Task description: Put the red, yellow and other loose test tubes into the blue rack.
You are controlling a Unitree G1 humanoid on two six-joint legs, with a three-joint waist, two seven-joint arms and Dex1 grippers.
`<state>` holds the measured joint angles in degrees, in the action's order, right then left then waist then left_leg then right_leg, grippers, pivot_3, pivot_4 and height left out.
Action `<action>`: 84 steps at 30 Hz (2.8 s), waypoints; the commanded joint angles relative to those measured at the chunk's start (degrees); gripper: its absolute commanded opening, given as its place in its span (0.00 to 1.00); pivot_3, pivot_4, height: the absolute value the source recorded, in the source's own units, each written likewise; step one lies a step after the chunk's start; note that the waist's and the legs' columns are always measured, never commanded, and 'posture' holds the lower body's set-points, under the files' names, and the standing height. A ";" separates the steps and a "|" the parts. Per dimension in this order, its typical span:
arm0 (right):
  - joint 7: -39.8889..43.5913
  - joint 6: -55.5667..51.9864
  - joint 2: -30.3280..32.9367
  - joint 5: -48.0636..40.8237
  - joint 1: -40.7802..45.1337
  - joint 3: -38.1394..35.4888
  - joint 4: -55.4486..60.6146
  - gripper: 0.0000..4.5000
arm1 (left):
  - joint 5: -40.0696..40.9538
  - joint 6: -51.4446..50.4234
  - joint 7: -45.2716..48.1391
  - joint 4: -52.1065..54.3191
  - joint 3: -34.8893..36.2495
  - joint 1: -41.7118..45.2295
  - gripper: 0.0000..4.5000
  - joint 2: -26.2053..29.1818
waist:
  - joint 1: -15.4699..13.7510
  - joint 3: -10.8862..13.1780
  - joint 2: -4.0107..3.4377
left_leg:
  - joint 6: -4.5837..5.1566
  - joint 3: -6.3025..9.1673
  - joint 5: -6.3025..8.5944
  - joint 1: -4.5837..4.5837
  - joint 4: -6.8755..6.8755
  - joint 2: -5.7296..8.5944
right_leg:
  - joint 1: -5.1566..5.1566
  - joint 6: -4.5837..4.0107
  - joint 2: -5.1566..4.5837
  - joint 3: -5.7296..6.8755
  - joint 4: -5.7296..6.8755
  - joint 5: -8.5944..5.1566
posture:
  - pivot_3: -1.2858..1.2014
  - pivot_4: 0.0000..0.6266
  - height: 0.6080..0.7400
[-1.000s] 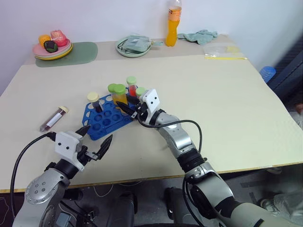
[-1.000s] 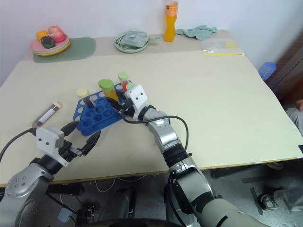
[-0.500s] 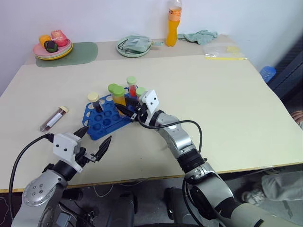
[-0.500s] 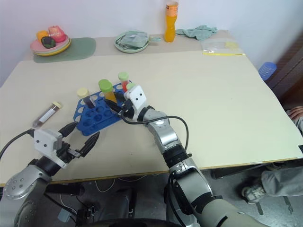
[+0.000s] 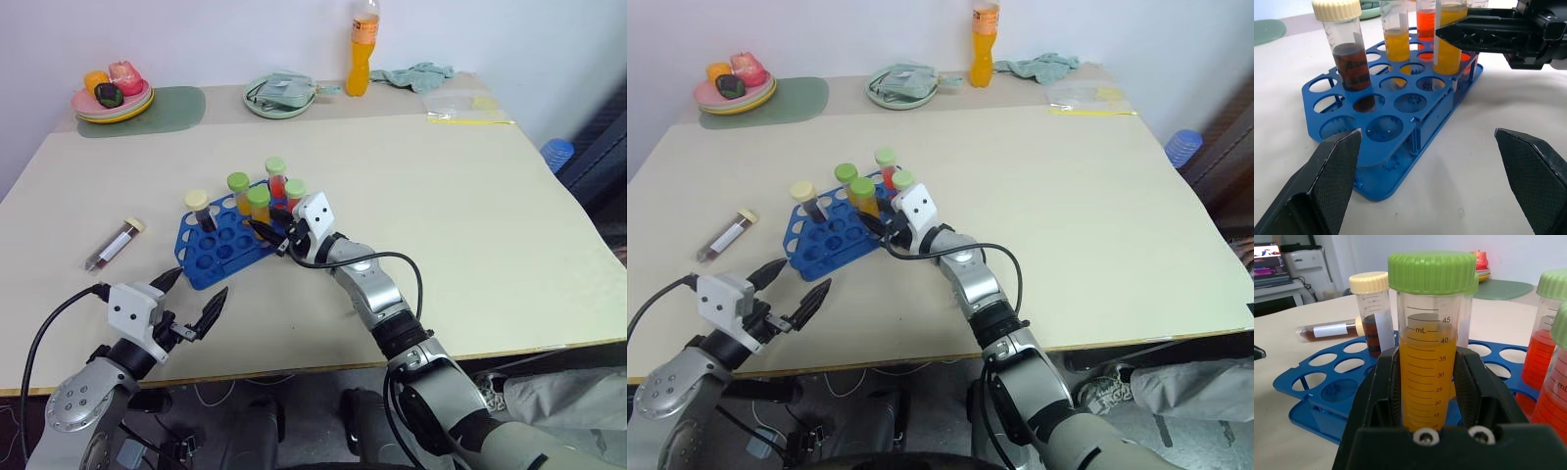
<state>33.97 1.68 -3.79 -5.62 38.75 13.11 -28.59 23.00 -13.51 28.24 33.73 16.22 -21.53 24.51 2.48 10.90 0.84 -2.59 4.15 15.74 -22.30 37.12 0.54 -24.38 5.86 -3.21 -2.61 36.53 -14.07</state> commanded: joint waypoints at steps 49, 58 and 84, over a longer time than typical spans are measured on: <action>10.79 -15.87 21.38 -2.94 -13.02 2.80 40.99 0.96 | -31.11 -8.89 30.73 -104.70 -31.54 88.14 0.28 34.24 | 0.22 0.21 0.49 | -0.08 0.22 -0.07 -0.08 0.06 -0.22 | -0.33 -0.28 0.47 0.04 0.67 -0.22 | 0.52 0.24 1.00; 11.87 -16.34 24.14 -4.01 -16.64 1.26 36.32 0.96 | 3.16 -12.98 17.06 -32.04 23.65 40.17 0.28 23.79 | 0.21 0.16 0.33 | -0.15 0.14 -0.08 -0.12 -0.02 -0.27 | -0.47 -0.22 -0.31 -0.06 0.69 -0.21 | 0.52 0.24 1.00; 13.72 -14.43 22.38 -5.57 -16.73 1.05 30.42 0.96 | -22.34 14.93 -21.67 -12.67 -13.25 22.13 0.28 -19.79 | -1.67 -0.01 0.56 | -0.22 -0.19 -0.04 0.87 0.02 -0.11 | 0.92 -0.05 0.04 0.02 -0.15 -0.08 | 0.52 0.24 1.00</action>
<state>48.06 -13.33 19.00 -10.86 22.16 14.95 -0.76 -0.05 0.37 6.78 20.24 3.41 0.27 5.16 0.81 10.90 1.40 -2.81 3.96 15.70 -21.43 37.14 0.43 -23.47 5.81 -3.17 -2.60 36.38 -14.15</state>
